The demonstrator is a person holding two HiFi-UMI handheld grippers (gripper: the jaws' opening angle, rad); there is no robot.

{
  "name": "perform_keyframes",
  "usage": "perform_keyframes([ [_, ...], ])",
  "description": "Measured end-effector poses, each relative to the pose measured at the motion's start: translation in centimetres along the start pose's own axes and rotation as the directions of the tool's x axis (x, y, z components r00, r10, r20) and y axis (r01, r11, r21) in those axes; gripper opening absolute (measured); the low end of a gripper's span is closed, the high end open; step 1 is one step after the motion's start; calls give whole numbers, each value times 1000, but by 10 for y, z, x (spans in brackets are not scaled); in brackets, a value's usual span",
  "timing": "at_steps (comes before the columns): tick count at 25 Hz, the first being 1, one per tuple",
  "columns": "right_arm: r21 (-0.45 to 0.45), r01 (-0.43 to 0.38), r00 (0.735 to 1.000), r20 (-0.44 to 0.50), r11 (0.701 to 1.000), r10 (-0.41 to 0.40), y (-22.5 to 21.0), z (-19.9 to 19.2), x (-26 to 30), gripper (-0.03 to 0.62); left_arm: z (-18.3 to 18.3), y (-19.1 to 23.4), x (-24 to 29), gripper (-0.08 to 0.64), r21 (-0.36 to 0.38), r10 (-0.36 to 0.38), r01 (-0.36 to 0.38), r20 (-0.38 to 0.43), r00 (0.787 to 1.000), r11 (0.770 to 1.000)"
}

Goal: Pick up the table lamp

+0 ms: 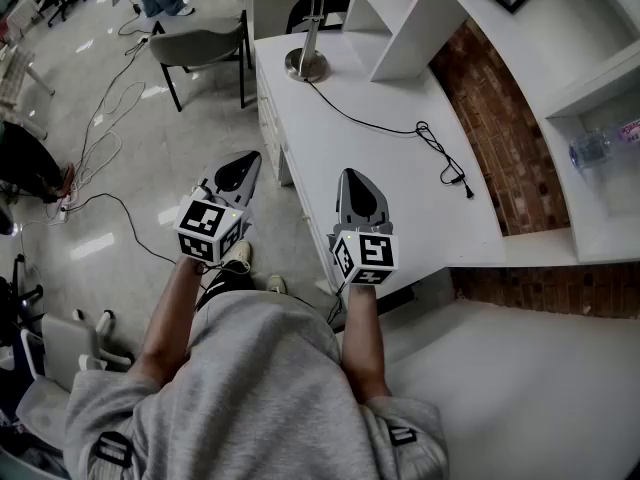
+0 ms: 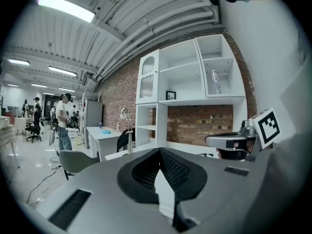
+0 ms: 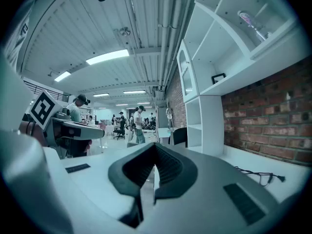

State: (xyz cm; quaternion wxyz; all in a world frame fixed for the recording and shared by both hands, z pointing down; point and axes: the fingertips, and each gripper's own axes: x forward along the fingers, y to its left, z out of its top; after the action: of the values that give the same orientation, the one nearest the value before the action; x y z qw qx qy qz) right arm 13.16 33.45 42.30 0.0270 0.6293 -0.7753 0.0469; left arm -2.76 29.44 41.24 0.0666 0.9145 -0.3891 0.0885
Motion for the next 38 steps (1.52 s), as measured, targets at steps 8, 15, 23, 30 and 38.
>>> perform_keyframes([
  [8, 16, 5, 1000, 10, 1000, -5, -2, 0, -1, 21, -2, -2, 0, 3, 2, -2, 2, -3, 1000, 1000],
  [15, 6, 6, 1000, -7, 1000, -6, -6, -4, 2, 21, -5, -3, 4, 3, -8, 10, -10, -11, 1000, 1000],
  [23, 9, -6, 1000, -24, 1000, 6, -14, -14, 18, 21, -10, 6, 13, 3, -17, 33, -34, -23, 999, 999],
  [30, 3, -12, 1000, -16, 1000, 12, -14, -8, 67, 22, 1, 45, 45, 3, -15, 32, -32, -13, 999, 999],
  [38, 9, 32, 999, 0, 999, -32, -27, 14, 145, 22, 31, 102, 103, 3, 2, -23, 23, 1, 1000, 1000],
])
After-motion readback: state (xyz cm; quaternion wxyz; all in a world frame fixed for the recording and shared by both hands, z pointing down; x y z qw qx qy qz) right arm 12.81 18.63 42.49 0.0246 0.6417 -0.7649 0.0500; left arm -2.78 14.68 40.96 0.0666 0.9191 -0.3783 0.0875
